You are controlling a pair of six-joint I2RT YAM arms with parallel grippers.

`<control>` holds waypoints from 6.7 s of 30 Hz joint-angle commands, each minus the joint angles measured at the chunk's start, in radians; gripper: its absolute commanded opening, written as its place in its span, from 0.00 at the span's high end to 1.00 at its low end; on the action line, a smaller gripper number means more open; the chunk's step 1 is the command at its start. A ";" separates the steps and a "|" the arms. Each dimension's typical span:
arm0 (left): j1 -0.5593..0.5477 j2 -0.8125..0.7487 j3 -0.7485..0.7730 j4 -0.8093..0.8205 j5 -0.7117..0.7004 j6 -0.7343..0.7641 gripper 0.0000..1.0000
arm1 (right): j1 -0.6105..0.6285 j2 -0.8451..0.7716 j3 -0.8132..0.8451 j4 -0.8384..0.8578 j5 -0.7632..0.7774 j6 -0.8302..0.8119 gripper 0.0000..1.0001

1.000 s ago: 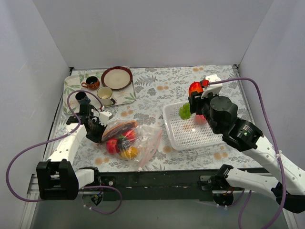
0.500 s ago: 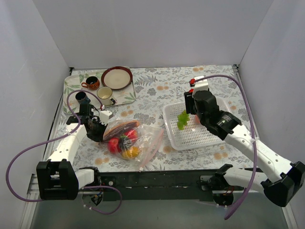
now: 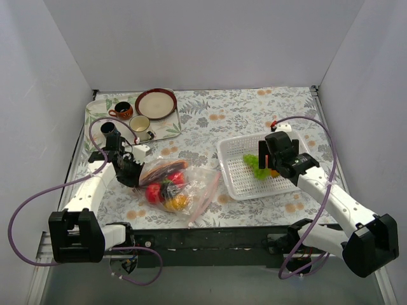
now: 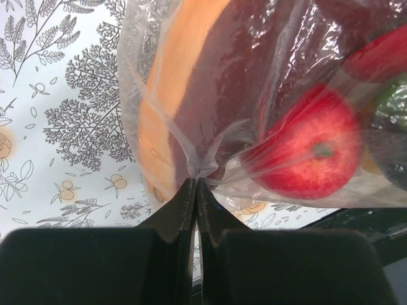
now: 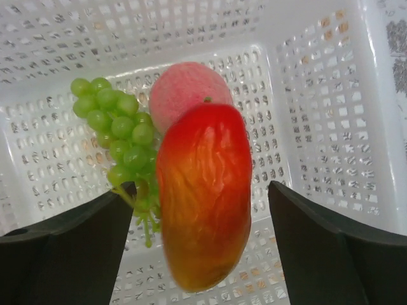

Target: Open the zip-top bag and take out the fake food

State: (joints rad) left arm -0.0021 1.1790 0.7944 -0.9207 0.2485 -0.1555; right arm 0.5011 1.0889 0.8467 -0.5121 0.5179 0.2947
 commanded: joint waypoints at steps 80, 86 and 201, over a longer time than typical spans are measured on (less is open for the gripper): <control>0.001 -0.027 0.031 -0.003 -0.017 0.054 1.00 | 0.714 0.431 -0.095 0.664 -0.196 -0.187 0.48; 0.001 -0.024 0.026 -0.009 -0.011 0.065 1.00 | 0.715 0.473 -0.083 0.636 -0.018 -0.161 0.14; -0.033 0.036 0.189 -0.040 0.038 -0.027 1.00 | 0.689 0.442 -0.166 0.765 -0.055 -0.152 0.02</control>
State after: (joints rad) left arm -0.0349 1.2354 0.9745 -0.9607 0.2771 -0.2066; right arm 1.2041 1.5200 0.6445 0.1745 0.4248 0.1520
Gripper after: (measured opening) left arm 0.010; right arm 0.955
